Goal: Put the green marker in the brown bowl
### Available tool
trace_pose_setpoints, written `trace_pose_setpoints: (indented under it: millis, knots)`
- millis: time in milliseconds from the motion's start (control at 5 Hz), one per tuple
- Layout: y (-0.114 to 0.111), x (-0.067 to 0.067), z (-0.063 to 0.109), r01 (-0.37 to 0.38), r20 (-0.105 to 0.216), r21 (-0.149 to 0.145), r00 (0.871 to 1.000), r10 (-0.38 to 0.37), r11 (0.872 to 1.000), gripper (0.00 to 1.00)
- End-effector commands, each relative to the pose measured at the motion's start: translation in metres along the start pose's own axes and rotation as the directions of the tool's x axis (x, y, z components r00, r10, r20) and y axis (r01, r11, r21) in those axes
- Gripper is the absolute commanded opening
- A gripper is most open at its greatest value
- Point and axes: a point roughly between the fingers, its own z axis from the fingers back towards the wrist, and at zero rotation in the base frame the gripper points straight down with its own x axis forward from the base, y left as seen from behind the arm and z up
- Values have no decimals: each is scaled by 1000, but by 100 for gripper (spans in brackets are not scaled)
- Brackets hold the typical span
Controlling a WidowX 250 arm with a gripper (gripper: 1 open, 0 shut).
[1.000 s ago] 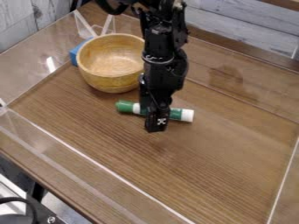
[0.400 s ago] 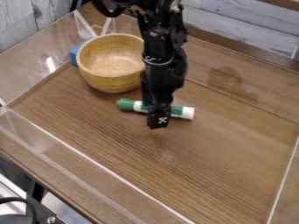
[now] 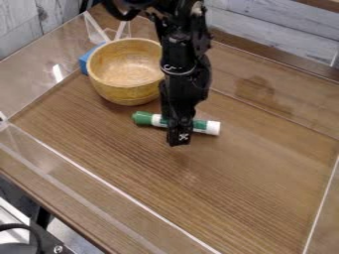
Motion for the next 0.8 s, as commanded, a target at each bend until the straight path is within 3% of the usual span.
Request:
trace_pose_setpoints:
  millis: [0, 200, 400, 600]
  knots:
    - [-2, 1, 4, 0, 15, 8, 1000, 0, 1000, 100]
    - [-4, 1, 3, -2, 19, 6, 1000, 2, 1000, 100]
    - [-3, 2, 1, 2, 28, 6, 1000, -2, 1000, 0]
    - [-2, 1, 3, -4, 27, 4, 1000, 4, 1000, 0]
